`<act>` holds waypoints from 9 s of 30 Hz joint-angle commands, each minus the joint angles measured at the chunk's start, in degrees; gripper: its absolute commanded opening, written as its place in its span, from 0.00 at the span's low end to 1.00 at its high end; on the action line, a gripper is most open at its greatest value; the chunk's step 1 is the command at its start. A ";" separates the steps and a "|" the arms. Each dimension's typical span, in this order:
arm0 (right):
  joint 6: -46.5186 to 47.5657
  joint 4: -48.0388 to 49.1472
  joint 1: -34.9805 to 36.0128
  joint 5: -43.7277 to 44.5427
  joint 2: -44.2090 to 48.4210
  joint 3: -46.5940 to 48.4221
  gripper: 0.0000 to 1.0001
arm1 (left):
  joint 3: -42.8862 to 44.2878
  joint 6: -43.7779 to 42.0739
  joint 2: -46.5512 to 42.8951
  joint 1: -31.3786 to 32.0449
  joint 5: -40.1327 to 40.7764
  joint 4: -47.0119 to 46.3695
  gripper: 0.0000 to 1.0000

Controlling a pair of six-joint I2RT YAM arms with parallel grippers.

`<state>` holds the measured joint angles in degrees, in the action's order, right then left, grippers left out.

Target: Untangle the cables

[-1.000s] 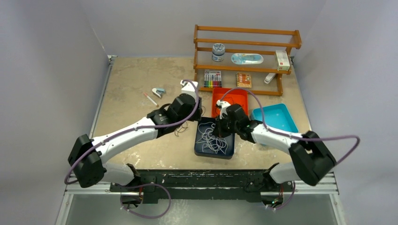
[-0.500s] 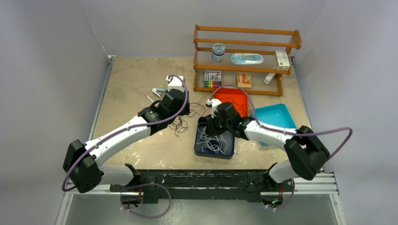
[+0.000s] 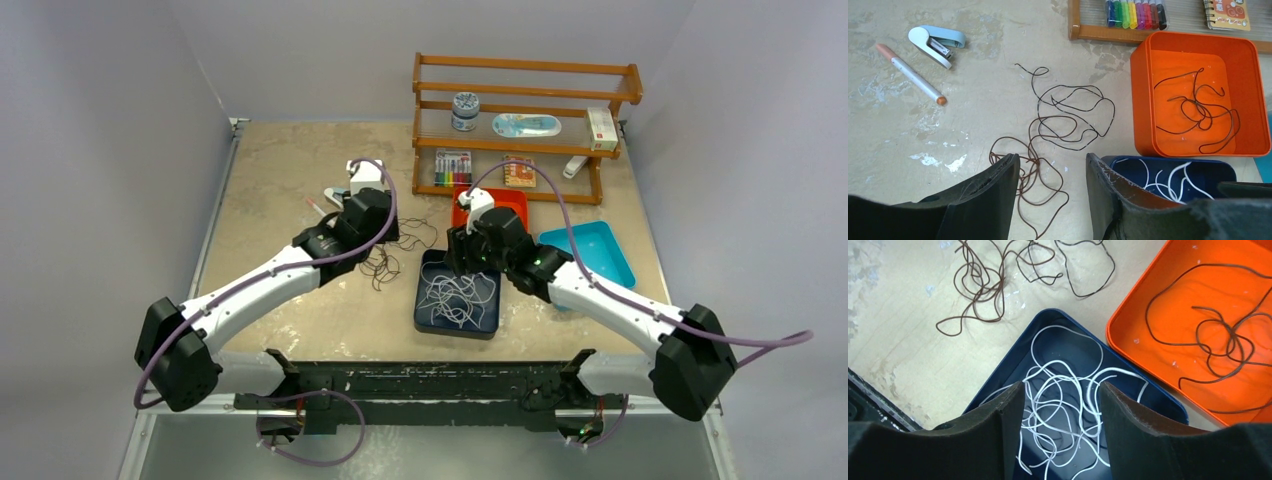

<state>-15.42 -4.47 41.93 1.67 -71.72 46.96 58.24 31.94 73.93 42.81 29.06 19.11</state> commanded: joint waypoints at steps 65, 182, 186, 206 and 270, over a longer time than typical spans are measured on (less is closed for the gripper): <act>-7.47 17.38 -13.97 2.45 -0.42 -1.53 0.54 | -2.26 11.26 14.71 -12.39 0.03 -0.31 0.00; -0.78 19.50 -13.95 -5.21 0.86 -0.08 0.71 | 13.74 -20.44 32.46 -11.43 -21.84 -10.11 0.15; -0.83 19.41 -13.91 -5.14 0.97 -0.12 0.71 | 13.47 -19.54 30.90 -11.43 -20.24 -10.93 0.00; -1.45 19.67 -13.96 -5.26 1.04 -0.29 0.72 | 15.31 -16.11 24.14 -11.85 -14.70 -6.28 0.24; -1.98 19.46 -13.90 -2.51 3.66 -2.50 0.72 | 4.09 38.12 28.56 -15.03 -12.44 -23.61 0.00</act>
<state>-17.30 13.61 28.10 -2.24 -70.19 44.62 60.18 73.36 105.06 28.18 15.99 -2.42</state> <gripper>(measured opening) 0.715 0.010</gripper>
